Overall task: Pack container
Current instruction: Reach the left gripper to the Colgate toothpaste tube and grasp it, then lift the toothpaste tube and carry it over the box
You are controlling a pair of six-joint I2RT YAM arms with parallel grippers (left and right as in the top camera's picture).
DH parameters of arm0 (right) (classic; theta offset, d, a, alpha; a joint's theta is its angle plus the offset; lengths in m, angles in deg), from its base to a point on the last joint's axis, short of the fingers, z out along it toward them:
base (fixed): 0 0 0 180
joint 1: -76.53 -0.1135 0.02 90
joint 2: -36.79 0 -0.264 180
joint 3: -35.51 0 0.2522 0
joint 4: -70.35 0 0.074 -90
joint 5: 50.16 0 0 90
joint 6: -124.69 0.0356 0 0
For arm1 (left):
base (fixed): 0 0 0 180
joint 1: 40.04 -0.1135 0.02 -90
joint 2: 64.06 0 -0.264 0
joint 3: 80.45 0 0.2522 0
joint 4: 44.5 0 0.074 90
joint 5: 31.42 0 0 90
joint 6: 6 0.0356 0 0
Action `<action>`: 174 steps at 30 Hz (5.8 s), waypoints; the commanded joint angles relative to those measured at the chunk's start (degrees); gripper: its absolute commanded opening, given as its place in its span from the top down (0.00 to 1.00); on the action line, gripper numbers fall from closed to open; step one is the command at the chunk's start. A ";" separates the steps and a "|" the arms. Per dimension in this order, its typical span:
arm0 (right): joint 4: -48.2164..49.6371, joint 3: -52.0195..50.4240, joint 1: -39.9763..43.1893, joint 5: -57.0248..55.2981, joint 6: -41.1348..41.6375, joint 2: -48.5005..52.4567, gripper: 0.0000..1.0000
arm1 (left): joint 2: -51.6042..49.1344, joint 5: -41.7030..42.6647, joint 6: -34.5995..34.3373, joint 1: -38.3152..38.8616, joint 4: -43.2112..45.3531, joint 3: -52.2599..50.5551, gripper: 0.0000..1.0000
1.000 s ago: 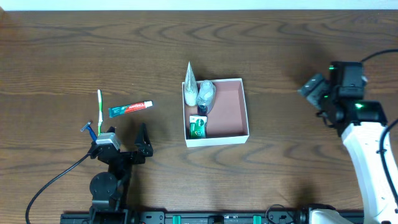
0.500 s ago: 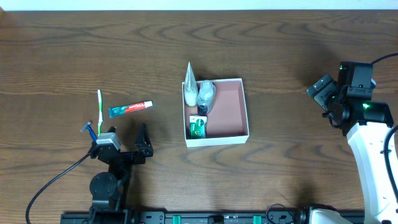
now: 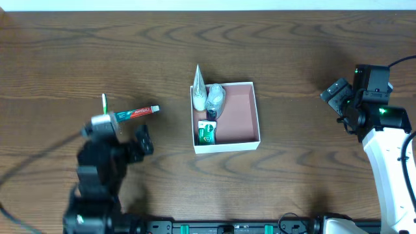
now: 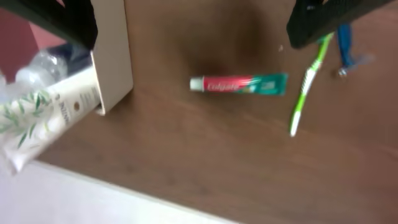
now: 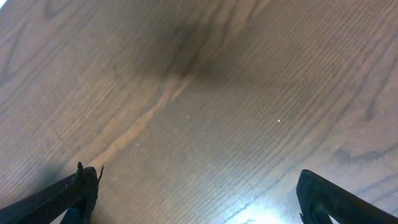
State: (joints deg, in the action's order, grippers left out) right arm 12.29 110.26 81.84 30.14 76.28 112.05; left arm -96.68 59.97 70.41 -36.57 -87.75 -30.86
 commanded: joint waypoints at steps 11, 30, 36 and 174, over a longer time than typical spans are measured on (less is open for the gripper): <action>-0.11 0.17 0.42 -0.39 -0.52 -0.79 0.01 | -40.76 11.67 7.50 -0.28 -16.31 28.26 0.02; -0.13 0.17 0.42 -0.39 -0.52 -0.79 0.01 | -59.82 -5.57 -47.60 -0.31 -6.16 28.26 0.02; -0.13 0.17 0.42 -0.39 -0.52 -0.79 0.01 | -60.02 -9.53 -58.49 -0.31 -6.47 28.13 0.06; -0.13 0.17 0.42 -0.39 -0.52 -0.79 0.01 | -63.69 -11.63 -17.40 42.69 9.33 30.77 0.86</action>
State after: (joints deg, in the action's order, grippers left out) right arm 12.25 110.26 81.88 30.17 76.28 112.03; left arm -159.54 52.12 56.58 5.15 -78.81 -1.61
